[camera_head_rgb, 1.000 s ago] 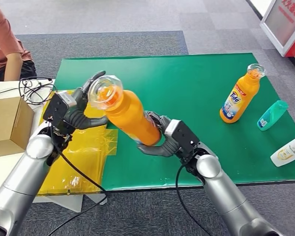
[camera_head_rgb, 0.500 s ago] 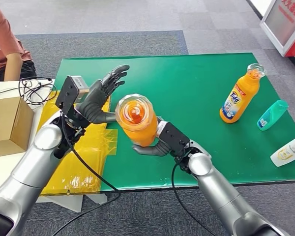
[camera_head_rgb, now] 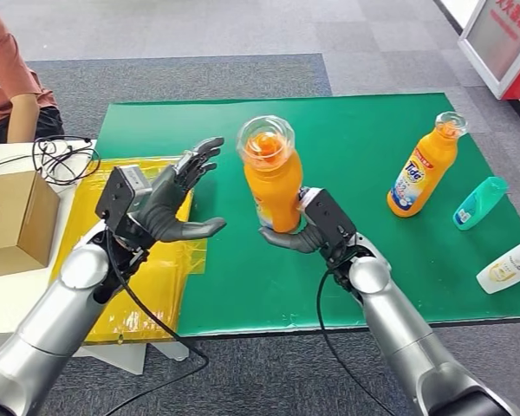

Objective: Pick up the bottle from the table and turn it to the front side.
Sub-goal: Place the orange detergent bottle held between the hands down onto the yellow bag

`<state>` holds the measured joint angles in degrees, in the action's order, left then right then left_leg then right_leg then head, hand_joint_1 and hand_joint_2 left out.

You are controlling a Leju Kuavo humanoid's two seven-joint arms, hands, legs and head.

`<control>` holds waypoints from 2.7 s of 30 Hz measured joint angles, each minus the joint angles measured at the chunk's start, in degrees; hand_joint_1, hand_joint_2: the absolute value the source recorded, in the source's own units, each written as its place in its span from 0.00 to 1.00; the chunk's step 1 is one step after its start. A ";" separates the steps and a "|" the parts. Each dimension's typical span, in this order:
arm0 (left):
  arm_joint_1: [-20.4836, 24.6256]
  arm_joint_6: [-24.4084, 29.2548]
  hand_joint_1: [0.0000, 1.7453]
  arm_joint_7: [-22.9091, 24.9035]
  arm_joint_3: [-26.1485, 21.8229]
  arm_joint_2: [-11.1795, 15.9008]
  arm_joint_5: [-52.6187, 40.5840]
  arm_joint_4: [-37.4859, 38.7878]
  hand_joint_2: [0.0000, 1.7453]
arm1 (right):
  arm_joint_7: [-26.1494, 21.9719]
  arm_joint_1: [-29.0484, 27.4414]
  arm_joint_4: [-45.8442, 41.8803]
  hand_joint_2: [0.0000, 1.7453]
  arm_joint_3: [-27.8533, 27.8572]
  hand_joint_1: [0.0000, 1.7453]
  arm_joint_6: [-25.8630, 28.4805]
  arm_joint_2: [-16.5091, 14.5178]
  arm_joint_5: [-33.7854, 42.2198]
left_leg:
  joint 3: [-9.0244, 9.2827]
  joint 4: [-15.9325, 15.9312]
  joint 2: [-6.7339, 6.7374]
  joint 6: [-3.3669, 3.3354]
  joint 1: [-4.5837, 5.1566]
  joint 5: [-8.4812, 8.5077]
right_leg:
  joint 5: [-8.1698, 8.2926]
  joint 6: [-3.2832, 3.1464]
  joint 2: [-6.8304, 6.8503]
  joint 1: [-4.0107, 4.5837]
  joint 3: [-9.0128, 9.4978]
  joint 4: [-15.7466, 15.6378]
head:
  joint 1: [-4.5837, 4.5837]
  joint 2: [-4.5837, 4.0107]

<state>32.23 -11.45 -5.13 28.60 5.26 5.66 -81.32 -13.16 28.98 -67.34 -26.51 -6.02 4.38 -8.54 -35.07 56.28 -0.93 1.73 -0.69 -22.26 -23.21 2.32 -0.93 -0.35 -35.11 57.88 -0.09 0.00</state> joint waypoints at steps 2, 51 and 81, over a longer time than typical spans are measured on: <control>-1.14 2.02 0.00 -0.79 -0.98 0.33 -0.66 -0.39 1.00 | 0.00 -0.08 0.06 1.00 0.85 1.00 0.15 0.13 -0.08 | 0.00 0.00 0.00 0.00 0.00 0.00 | 0.00 0.00 0.00 0.00 -0.01 0.00 | 0.01 0.00; 6.87 -1.72 0.00 4.63 3.48 -3.95 0.61 1.12 1.00 | 1.36 4.47 2.18 1.00 -3.41 1.00 -1.41 -3.05 -4.72 | -0.03 0.00 0.00 0.00 0.00 0.01 | 0.02 0.02 0.01 0.00 -0.04 0.00 | -0.01 0.00; 9.61 -0.68 1.00 5.30 4.74 -5.32 -3.31 2.84 1.00 | 2.95 4.79 -0.29 1.00 -6.43 1.00 -1.50 -3.46 -7.90 | -0.05 0.01 0.00 0.00 0.00 0.01 | 0.03 0.02 0.01 0.00 -0.05 0.00 | -0.01 0.00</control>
<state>41.84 -12.13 0.17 33.34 -0.06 2.36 -78.49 -10.21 33.78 -67.63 -32.94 -7.52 0.92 -16.44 -35.12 56.29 -0.93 1.72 -0.69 -22.24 -23.18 2.34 -0.92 -0.35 -35.15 57.88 -0.10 0.00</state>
